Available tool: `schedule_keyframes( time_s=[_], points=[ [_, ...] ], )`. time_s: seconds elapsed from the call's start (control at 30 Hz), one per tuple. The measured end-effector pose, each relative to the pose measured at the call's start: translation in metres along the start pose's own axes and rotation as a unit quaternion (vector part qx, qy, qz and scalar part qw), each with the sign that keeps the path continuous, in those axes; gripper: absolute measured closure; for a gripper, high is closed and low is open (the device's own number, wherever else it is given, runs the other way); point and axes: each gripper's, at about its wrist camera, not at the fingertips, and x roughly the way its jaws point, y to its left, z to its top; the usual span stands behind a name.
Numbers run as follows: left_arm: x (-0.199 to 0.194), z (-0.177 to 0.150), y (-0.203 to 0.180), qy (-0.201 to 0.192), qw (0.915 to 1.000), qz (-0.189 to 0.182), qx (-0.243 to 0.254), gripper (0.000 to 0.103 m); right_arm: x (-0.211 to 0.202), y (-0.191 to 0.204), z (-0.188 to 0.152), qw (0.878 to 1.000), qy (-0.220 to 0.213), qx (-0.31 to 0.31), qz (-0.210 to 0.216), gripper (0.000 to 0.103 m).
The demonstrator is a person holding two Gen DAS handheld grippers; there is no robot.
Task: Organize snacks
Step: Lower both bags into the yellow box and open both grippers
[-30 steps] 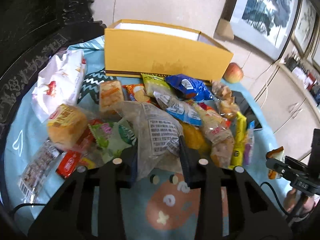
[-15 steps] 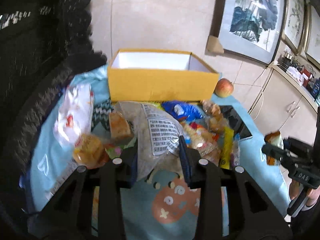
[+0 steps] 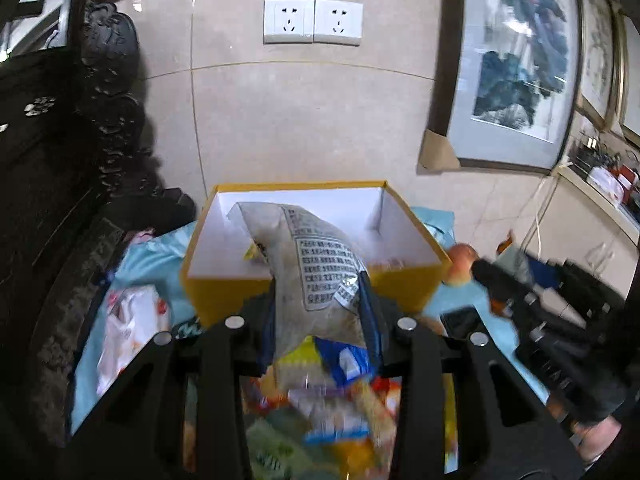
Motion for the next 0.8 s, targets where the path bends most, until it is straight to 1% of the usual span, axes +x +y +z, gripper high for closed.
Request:
schedule_keyframes(
  time_s=[0.1, 0.17, 0.3, 0.33, 0.37, 0.4, 0.43, 0.47, 0.5, 0.53, 0.67, 0.7, 0.73, 0.77, 0.8],
  points=[
    [0.029, 0.017, 0.002, 0.000, 0.9999, 0.013, -0.004, 0.067, 0.037, -0.009, 0.007, 1.000, 0.013, -0.001, -0.011, 0.065],
    [0.051, 0.026, 0.005, 0.002, 0.9999, 0.015, -0.008, 0.067, 0.062, -0.017, 0.009, 1.000, 0.019, -0.002, -0.018, 0.065],
    [0.090, 0.035, 0.012, 0.013, 0.9994, 0.024, -0.019, 0.066, 0.100, -0.028, 0.012, 0.999, 0.029, 0.007, -0.022, 0.065],
    [0.095, 0.035, 0.013, 0.014, 0.9993, 0.026, -0.021, 0.064, 0.111, -0.030, 0.013, 0.999, 0.036, 0.010, -0.022, 0.063],
    [0.104, 0.036, 0.015, 0.013, 0.9993, 0.026, -0.025, 0.055, 0.120, -0.030, 0.013, 0.999, 0.046, 0.011, -0.019, 0.054],
    [0.107, 0.035, 0.017, 0.011, 0.9992, 0.024, -0.030, 0.044, 0.126, -0.029, 0.013, 0.998, 0.054, 0.010, -0.018, 0.046],
    [0.109, 0.035, 0.019, 0.006, 0.9986, 0.029, -0.044, 0.015, 0.128, -0.028, 0.012, 0.998, 0.055, 0.010, -0.024, 0.035],
    [0.107, 0.034, 0.020, -0.003, 0.9979, 0.034, -0.054, 0.007, 0.126, -0.028, 0.011, 0.998, 0.047, 0.010, -0.035, 0.032],
    [0.100, 0.032, 0.022, -0.020, 0.9970, 0.038, -0.064, 0.007, 0.120, -0.028, 0.010, 0.998, 0.034, 0.010, -0.042, 0.032],
    [0.097, 0.032, 0.023, -0.020, 0.9973, 0.036, -0.061, 0.006, 0.113, -0.029, 0.010, 0.999, 0.030, 0.011, -0.037, 0.032],
    [0.080, 0.027, 0.025, -0.008, 0.9979, 0.038, -0.051, 0.006, 0.080, -0.035, 0.005, 0.999, 0.024, 0.031, -0.010, 0.030],
    [0.072, 0.022, 0.027, -0.001, 0.9980, 0.036, -0.052, 0.006, 0.066, -0.038, 0.002, 0.999, 0.024, 0.040, 0.000, 0.030],
    [0.066, 0.019, 0.029, 0.004, 0.9980, 0.034, -0.053, 0.006, 0.057, -0.039, -0.001, 0.999, 0.026, 0.048, 0.005, 0.025],
    [0.055, 0.013, 0.033, 0.012, 0.9979, 0.035, -0.054, 0.006, 0.049, -0.041, -0.003, 0.998, 0.027, 0.056, 0.010, 0.016],
    [0.046, 0.007, 0.037, 0.016, 0.9978, 0.035, -0.054, 0.006, 0.033, -0.044, -0.009, 0.997, 0.026, 0.074, 0.023, 0.012]
  ],
)
